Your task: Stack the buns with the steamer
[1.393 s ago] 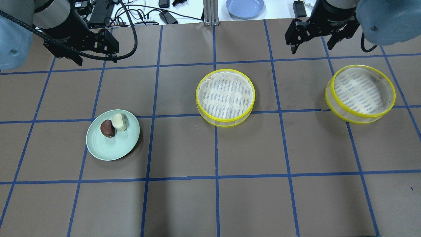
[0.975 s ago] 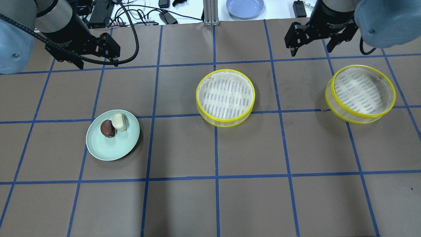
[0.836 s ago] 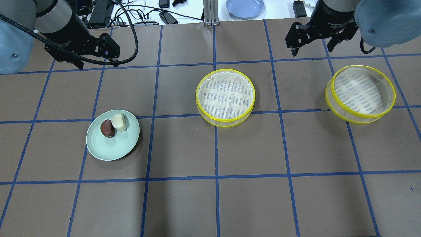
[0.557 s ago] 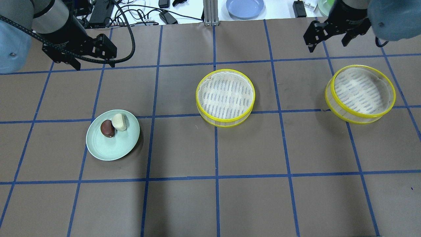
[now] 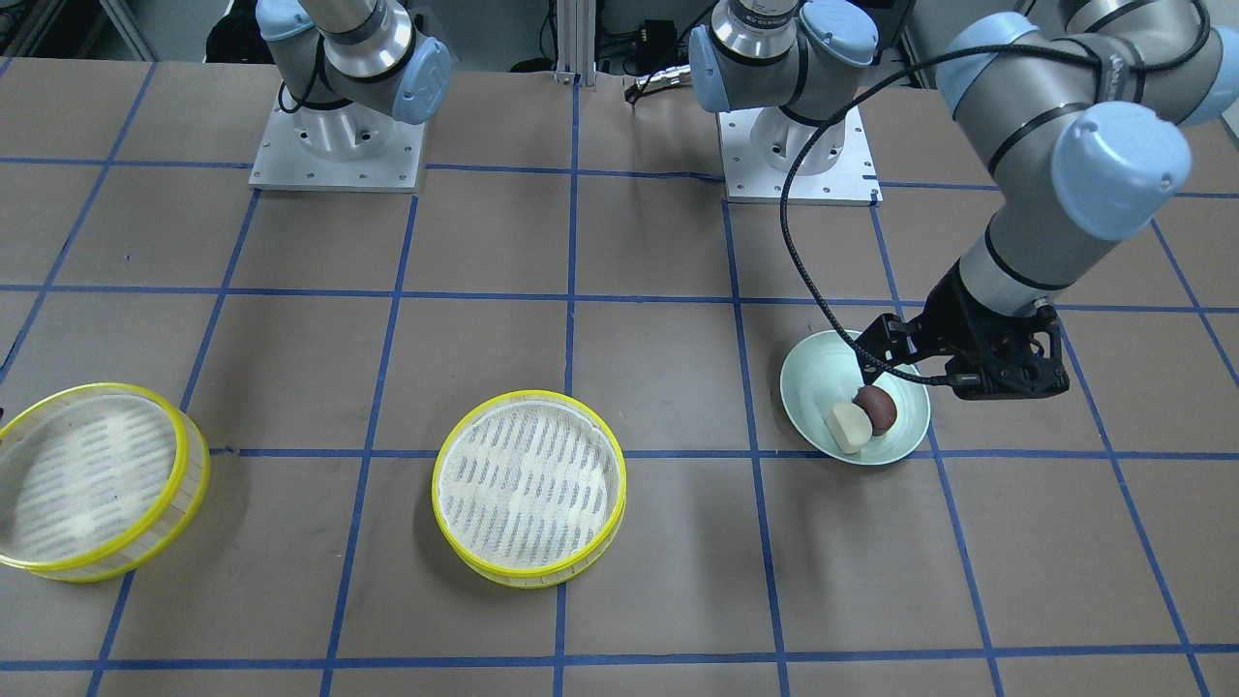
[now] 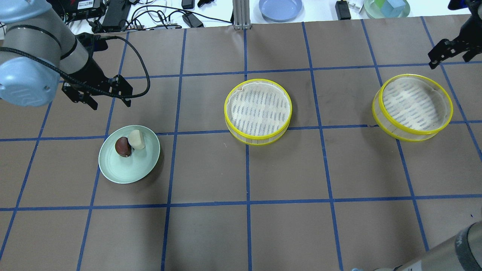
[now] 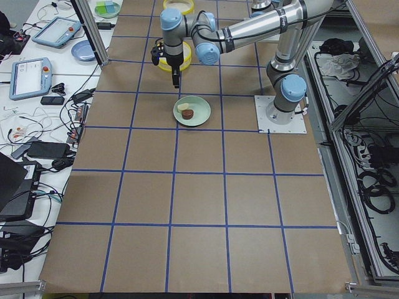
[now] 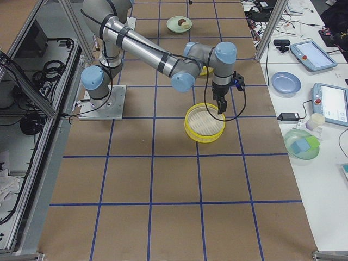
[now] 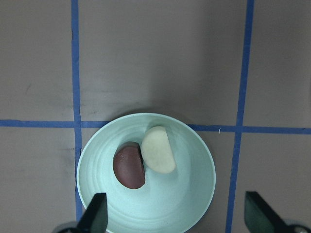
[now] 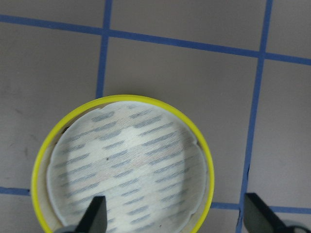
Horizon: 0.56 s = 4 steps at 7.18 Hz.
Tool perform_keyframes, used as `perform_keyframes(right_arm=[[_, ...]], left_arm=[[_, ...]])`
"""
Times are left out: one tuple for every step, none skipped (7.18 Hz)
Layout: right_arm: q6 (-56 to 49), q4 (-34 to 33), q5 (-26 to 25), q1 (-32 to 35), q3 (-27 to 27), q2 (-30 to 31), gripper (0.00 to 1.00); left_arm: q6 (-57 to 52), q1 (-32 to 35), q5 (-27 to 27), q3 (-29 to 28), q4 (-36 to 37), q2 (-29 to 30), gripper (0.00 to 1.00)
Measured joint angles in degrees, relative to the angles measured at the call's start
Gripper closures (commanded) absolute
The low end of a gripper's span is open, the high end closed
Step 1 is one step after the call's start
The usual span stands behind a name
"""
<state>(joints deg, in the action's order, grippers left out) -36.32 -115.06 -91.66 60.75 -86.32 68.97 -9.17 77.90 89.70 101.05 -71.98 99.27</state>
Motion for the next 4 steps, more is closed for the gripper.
perform_keyframes(right_arm=[[-1.5, -2.3, 0.0, -1.9, 0.0, -2.4, 0.00], [-2.8, -4.9, 0.1, -3.1, 0.0, -5.5, 0.00], [-4.9, -6.6, 0.0, -3.8, -0.2, -7.8, 0.00], [-6.6, -7.2, 0.1, -4.3, -0.7, -9.0, 0.00]], left_arm=[[0.0, -0.1, 0.1, 1.3, 1.3, 2.3, 0.00], [-0.1, -0.2, 0.1, 1.9, 1.9, 4.9, 0.02], [0.0, -0.2, 0.2, 2.1, 2.1, 7.6, 0.08], [0.2, -0.2, 0.1, 2.2, 2.2, 10.3, 0.19]])
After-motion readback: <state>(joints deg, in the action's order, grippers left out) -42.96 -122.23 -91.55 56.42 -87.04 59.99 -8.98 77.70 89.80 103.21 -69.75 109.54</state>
